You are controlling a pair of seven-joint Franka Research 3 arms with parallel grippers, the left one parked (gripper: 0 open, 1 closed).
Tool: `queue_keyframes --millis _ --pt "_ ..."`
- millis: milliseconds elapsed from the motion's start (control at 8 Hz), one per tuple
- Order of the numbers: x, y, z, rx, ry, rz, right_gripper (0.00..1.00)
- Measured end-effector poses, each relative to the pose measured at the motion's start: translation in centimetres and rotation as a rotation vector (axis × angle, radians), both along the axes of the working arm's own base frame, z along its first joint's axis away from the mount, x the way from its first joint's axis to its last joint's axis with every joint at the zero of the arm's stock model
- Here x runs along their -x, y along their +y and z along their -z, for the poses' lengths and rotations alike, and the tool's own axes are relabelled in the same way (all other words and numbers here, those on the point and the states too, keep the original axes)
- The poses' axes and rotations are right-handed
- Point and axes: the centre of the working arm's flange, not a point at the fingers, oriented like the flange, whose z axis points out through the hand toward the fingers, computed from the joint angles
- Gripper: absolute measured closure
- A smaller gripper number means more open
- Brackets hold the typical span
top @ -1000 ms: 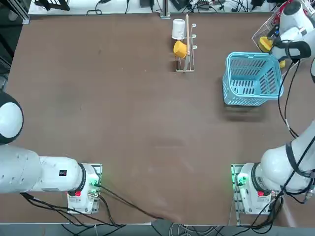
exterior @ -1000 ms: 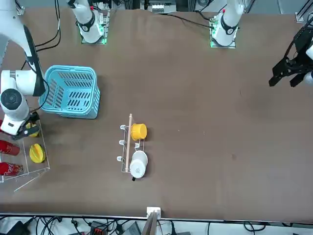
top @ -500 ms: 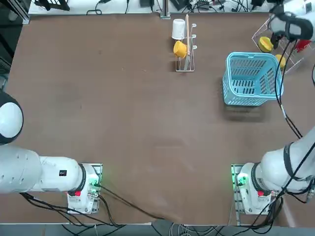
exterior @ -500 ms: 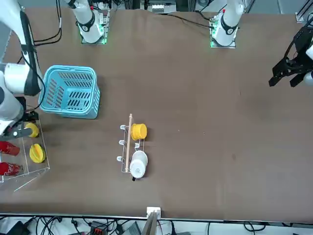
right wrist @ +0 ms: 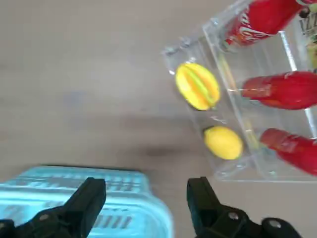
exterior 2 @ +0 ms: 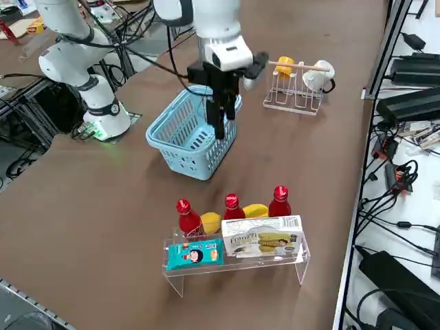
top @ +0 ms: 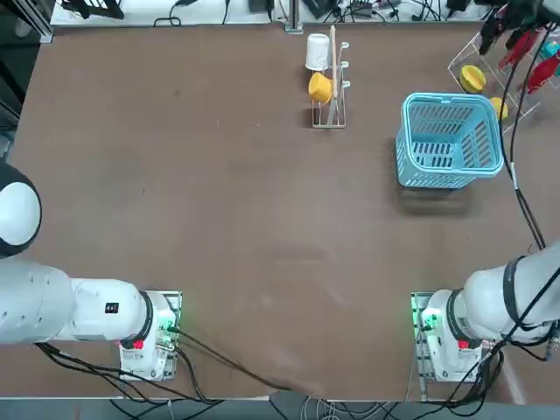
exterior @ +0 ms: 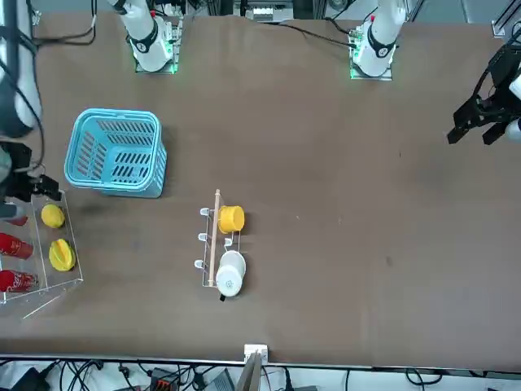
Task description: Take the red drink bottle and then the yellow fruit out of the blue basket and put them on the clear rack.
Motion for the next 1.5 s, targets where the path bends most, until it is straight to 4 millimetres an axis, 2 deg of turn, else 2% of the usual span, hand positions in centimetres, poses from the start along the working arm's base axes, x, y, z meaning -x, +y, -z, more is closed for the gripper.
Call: queue_keyframes --millis 250,500,625,1000,1250,1500 --pt "1.2 1.5 -4.6 -0.077 -0.063 0.083 0.00" --pt "2.9 5.3 -8.7 -0.092 -0.074 0.122 0.00" --pt "4.0 6.6 -10.4 -0.095 -0.069 0.119 0.00" --pt "6.7 6.9 -15.1 -0.050 -0.019 0.101 0.00" --pt "7.3 8.1 -16.1 -0.030 0.011 0.078 0.00" --pt "7.8 8.9 -15.9 -0.027 0.054 0.065 0.00"
